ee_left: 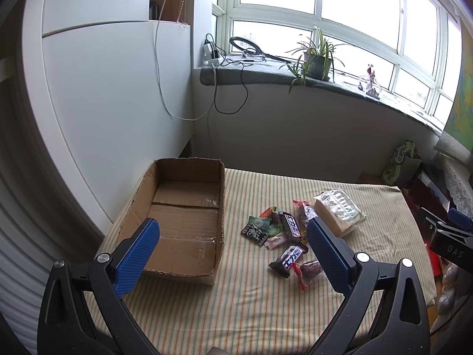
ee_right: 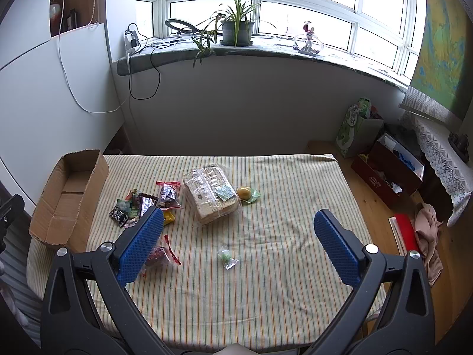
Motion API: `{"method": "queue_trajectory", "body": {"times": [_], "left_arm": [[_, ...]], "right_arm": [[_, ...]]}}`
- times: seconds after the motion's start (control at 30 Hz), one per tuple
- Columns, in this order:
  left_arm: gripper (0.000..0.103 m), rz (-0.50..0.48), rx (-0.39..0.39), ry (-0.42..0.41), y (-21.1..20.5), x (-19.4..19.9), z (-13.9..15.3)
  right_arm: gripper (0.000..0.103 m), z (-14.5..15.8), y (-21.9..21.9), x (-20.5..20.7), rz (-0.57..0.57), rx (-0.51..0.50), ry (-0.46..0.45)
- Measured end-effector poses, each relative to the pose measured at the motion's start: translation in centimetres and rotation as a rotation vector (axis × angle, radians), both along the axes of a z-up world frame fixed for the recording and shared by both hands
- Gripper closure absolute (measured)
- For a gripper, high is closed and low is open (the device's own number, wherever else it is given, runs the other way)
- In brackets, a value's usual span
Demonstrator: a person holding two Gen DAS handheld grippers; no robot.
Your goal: Organize snacks
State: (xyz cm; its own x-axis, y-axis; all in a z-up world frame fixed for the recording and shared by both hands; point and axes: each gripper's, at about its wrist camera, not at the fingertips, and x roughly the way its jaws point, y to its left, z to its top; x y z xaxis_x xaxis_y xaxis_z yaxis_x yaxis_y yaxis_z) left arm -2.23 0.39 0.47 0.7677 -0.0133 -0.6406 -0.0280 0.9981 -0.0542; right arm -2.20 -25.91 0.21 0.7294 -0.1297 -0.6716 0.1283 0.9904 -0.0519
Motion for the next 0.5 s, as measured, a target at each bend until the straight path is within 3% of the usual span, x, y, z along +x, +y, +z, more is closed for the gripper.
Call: {"method": "queue_trajectory", "body": {"times": [0.5], "left_arm": [[0.003,-0.001,-0.018,0.045,0.4,0.9,-1.2]], "right_arm": [[0.000,-1.4,-1.0,0.9,0.006,0.020,0.050]]}}
